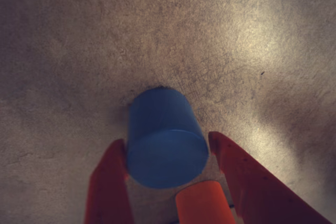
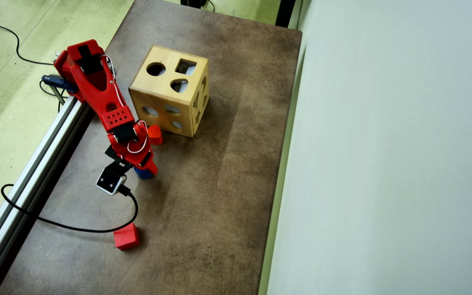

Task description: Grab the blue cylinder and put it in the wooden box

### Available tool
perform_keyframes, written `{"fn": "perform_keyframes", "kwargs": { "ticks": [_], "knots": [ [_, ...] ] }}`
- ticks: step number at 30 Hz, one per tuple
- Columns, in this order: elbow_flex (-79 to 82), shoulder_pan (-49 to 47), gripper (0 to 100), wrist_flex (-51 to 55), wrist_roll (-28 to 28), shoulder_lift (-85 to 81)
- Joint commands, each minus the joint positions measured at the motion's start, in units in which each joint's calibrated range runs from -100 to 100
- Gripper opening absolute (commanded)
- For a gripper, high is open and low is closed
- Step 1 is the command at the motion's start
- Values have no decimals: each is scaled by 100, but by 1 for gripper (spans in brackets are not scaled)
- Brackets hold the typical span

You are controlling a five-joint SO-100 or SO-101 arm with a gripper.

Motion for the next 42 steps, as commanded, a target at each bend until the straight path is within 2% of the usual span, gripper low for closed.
{"fn": "perform_keyframes", "kwargs": {
  "ticks": [1,20,32,42],
  "knots": [
    [-141,-43,22,-61,24,-82],
    [-150,-50,21,36,10,-209],
    [-69,-288,21,76,-24,-1500],
    [-150,-615,21,1266,-39,-3079]
  ]
}}
